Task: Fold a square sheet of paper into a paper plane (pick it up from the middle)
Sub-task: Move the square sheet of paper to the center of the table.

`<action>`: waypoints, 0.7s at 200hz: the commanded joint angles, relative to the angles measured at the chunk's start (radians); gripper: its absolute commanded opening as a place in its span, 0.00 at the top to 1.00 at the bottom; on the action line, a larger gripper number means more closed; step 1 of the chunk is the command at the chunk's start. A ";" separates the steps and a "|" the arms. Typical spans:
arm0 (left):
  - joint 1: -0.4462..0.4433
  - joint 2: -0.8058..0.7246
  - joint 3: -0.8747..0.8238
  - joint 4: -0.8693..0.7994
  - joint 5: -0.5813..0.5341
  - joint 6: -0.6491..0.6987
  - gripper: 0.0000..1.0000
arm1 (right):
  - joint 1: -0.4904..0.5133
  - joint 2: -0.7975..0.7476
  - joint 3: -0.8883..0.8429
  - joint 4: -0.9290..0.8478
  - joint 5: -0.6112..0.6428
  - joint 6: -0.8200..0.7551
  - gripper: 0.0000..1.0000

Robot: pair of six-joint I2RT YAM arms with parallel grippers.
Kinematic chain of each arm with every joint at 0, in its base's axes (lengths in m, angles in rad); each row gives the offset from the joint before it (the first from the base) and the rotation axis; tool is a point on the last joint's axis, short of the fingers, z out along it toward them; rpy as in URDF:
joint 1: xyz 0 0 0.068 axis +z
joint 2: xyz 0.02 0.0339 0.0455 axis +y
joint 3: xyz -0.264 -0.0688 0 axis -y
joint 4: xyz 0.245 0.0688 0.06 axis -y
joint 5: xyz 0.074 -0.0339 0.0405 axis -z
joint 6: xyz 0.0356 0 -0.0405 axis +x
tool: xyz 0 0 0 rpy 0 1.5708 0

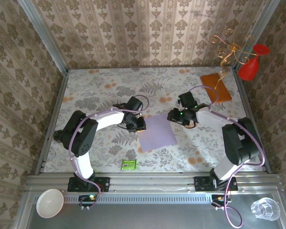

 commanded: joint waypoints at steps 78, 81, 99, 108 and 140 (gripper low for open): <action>0.085 0.224 0.261 -0.184 0.024 0.351 0.81 | 0.039 0.072 0.021 0.044 -0.009 0.065 0.61; 0.086 0.225 0.267 -0.186 0.025 0.363 0.81 | 0.039 0.074 0.023 0.043 -0.007 0.066 0.61; 0.093 0.211 0.303 -0.193 0.042 0.420 0.80 | 0.039 0.087 0.033 0.037 -0.003 0.065 0.61; 0.093 0.190 0.320 -0.201 0.039 0.424 0.78 | 0.038 0.092 0.043 0.028 0.002 0.060 0.61; 0.092 0.071 0.278 -0.145 0.018 0.231 0.72 | 0.038 0.109 0.078 -0.003 0.012 0.030 0.63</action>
